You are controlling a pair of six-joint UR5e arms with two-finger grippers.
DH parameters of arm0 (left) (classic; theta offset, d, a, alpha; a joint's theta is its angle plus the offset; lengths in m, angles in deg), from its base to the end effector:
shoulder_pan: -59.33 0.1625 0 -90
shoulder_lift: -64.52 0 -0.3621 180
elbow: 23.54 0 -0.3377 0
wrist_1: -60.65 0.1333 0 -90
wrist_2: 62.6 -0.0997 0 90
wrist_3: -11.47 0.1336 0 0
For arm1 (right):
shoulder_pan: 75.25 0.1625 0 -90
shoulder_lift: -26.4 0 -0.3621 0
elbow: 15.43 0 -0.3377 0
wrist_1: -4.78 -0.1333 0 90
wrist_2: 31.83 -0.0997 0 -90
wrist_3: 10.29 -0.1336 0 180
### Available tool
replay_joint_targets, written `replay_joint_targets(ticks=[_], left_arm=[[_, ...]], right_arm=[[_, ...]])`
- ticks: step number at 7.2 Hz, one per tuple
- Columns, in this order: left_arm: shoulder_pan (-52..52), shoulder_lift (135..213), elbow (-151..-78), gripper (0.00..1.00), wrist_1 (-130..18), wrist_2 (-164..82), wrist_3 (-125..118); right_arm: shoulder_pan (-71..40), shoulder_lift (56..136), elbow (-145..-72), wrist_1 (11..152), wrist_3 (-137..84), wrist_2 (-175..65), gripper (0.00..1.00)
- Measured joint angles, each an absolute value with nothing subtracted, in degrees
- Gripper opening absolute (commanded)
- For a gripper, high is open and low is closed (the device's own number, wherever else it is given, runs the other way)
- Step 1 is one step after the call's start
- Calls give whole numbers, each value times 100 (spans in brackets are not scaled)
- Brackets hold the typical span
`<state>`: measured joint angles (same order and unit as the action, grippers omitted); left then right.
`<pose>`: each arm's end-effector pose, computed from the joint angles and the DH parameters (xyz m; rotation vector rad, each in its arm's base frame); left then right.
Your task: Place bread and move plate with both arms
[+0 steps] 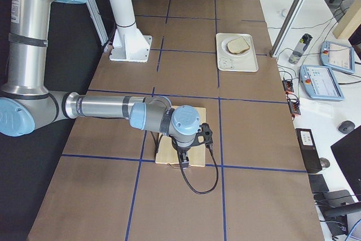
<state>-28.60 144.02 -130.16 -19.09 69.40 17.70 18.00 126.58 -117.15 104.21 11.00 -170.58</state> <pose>-0.0308 -0.3634 0.5888 -0.0424 0.7351 0.1118 0.0532 -0.3578 0.6108 0.0543 -0.8596 -0.2366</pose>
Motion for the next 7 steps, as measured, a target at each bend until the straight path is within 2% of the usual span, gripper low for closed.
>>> replay_joint_targets(ticks=[7], left_arm=[[-2865, 14446, -12980, 100, -1918, 6969, 1784]], right_arm=[[1553, 12535, -11708, 10405, 493, -16620, 100]])
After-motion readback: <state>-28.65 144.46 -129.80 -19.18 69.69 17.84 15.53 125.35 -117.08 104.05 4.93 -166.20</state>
